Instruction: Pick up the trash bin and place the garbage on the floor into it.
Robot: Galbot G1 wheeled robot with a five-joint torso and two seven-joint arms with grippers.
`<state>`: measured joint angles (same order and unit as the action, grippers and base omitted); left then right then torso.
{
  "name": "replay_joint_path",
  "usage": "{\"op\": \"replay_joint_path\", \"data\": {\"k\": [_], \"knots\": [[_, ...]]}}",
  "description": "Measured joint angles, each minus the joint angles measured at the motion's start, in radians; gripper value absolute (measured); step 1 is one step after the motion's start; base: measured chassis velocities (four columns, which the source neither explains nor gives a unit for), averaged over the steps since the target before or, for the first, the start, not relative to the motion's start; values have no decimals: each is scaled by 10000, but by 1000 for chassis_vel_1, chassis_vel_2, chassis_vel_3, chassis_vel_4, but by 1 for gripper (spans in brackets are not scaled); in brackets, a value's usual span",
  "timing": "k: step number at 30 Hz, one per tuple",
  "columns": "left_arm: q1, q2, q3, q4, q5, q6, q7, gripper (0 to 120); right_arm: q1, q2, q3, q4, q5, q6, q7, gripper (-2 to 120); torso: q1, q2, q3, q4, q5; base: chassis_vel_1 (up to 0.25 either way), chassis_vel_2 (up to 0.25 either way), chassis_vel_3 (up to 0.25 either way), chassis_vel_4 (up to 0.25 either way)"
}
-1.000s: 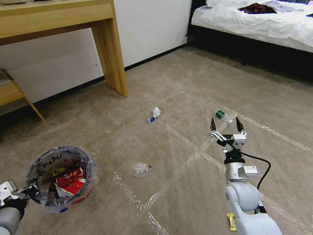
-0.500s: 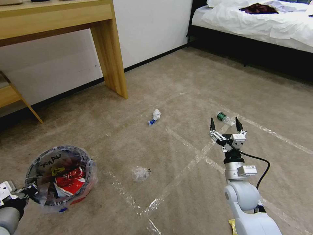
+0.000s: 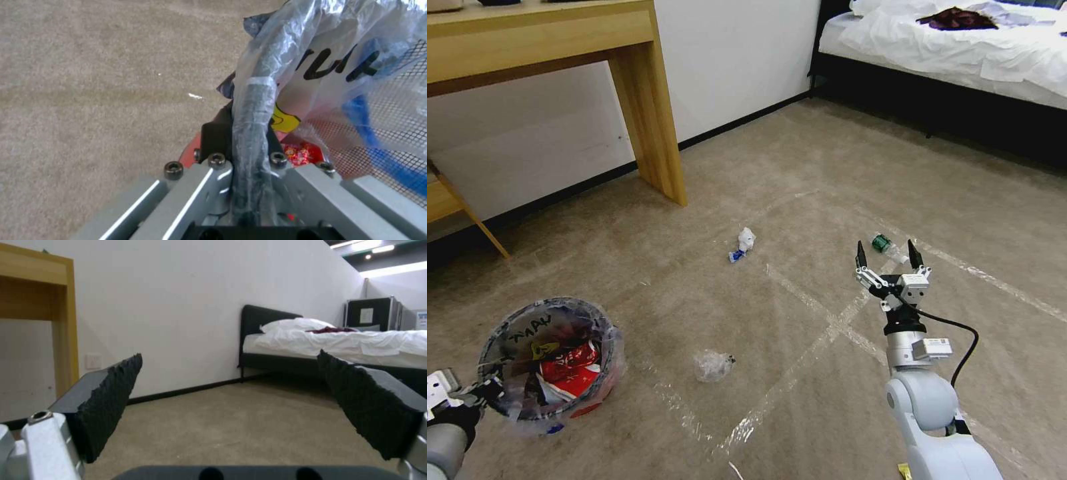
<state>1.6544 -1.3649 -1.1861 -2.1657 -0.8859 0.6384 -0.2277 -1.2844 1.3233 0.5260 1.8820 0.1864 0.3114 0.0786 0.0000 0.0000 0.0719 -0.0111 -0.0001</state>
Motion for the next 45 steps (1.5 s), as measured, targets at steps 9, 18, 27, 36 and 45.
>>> {"op": "replay_joint_path", "data": {"k": [9,18,27,36,45], "knots": [[-2,-2,11,6,7,-9,0,0,2,-6,-8,-21,-1,0,-2,100,0,0,0,0,0,-51,59,53,-56],[-10,33,17,19,12,-15,-7,0,43,-10,-31,-35,-2,0,-2,100,0,0,0,0,1,-48,41,44,-39],[-28,53,35,39,28,-15,-10,0,69,-13,-59,-58,-4,0,3,100,0,0,0,0,0,-45,38,49,-44],[-56,65,30,83,28,-15,-15,0,158,6,-116,-144,-17,2,13,100,0,0,0,0,0,-45,40,44,-37],[-121,30,63,200,79,-15,-16,0,251,-42,-199,-285,-141,251,-139,100,0,0,0,-1,0,-16,28,21,-19]]}}
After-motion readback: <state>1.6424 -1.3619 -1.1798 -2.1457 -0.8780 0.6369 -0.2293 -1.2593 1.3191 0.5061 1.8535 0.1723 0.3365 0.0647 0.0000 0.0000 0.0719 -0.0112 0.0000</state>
